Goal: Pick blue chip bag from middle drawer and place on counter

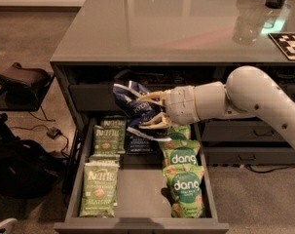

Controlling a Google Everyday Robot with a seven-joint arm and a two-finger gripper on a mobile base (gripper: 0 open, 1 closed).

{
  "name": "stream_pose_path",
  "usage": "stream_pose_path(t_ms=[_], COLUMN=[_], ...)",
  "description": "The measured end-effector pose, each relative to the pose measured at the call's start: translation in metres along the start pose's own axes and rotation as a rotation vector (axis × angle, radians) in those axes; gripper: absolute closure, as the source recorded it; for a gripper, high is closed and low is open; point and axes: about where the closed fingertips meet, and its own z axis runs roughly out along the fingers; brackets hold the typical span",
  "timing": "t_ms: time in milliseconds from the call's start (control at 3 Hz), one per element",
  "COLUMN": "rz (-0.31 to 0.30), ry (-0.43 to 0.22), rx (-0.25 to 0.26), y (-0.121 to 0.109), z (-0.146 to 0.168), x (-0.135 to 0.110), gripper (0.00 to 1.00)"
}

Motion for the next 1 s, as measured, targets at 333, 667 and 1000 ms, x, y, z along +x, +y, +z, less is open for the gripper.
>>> stream_pose_path(t_ms=[333, 667, 1000], rz=[-0.085, -0.153, -0.193], ry=[-0.028, -0.049, -0.073], rx=[0.005, 0.018, 0.051], y=[-0.011, -0.019, -0.029], z=[-0.005, -0.010, -0.019], x=[-0.030, -0.056, -0.071], gripper=[1.00, 1.00, 1.00])
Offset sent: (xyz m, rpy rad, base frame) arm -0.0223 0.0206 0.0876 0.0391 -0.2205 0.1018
